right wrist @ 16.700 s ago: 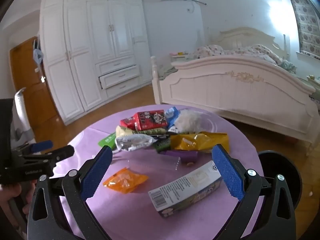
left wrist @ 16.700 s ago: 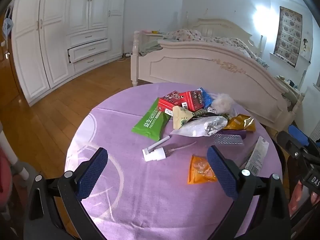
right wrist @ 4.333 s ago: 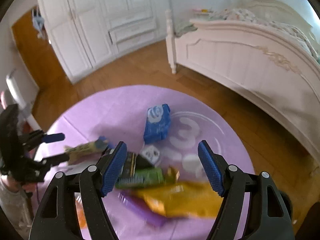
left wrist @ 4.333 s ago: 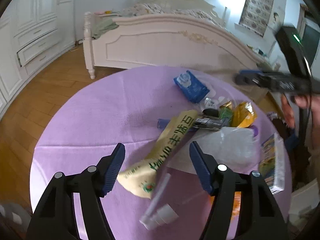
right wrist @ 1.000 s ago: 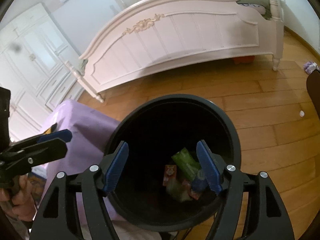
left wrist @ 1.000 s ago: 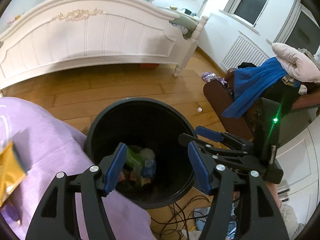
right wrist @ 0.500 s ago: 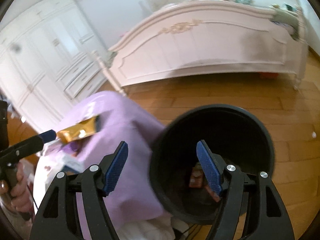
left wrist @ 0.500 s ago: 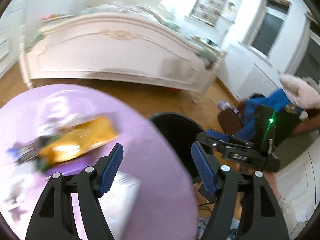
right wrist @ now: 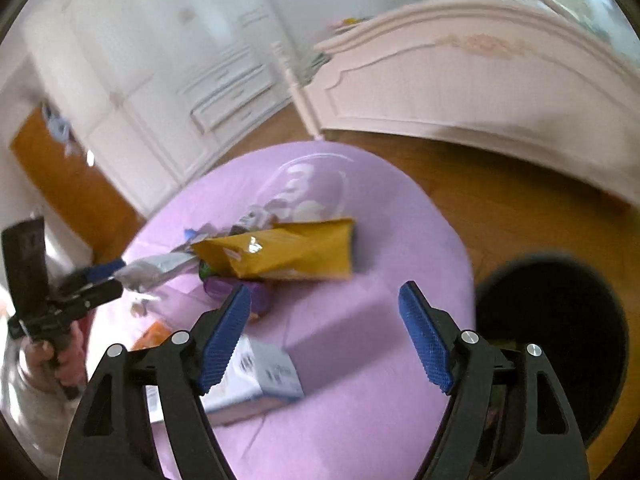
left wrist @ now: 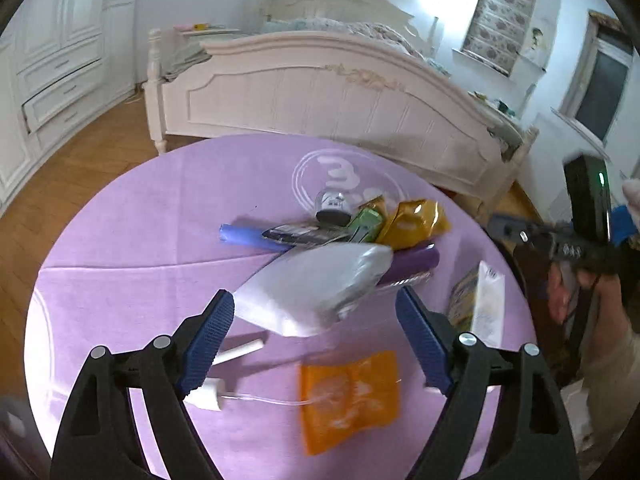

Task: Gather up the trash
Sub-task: 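Grasp the white plastic bag with the left tool while the right grasps the yellow snack bag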

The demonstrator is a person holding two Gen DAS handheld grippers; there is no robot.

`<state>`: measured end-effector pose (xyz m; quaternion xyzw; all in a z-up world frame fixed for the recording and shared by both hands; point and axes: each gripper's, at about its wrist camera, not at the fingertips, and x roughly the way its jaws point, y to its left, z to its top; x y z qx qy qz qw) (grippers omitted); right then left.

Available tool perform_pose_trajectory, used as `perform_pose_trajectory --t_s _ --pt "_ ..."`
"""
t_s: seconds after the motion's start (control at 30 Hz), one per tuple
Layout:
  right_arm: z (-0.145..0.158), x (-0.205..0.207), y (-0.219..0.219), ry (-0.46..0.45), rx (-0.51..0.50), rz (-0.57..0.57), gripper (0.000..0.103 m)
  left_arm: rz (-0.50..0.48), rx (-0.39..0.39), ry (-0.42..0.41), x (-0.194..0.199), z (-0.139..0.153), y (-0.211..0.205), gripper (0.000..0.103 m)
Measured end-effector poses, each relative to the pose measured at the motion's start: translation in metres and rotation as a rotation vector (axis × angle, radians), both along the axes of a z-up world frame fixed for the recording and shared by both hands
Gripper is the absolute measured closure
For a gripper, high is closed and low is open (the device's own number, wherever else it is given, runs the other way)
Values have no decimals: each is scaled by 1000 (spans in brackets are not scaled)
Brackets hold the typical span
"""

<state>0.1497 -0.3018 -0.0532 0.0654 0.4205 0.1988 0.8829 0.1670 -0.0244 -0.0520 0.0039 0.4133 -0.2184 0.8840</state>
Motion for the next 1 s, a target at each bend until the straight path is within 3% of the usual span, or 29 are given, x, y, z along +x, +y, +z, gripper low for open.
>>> perform_pose_trajectory --t_s 0.2,0.43,0.6,0.7,0.77,0.87,0.9,0.93,1.0 --pt "8 30 66 -58 -308 313 27 -92 66 -30 4 -12 2 20" --pt "-13 56 102 -2 -446 516 27 -151 87 -19 21 -27 -10 22" --pt "-27 66 101 52 -423 535 29 -179 45 15 28 -31 -12 38" --pt "-27 65 97 58 -397 510 33 -166 50 22 32 -33 -10 53" --pt "-24 62 92 56 -387 491 43 -164 32 32 32 -33 -9 56" --pt "-17 55 85 37 -353 458 48 -141 -2 30 31 -32 -4 60" --pt "-15 54 84 33 -344 452 51 -130 -11 30 33 -31 -2 66" --pt "-13 51 82 26 -338 438 52 -116 -25 33 33 -29 1 78" --pt "-7 46 76 6 -337 410 52 -99 -66 38 32 -24 7 83"
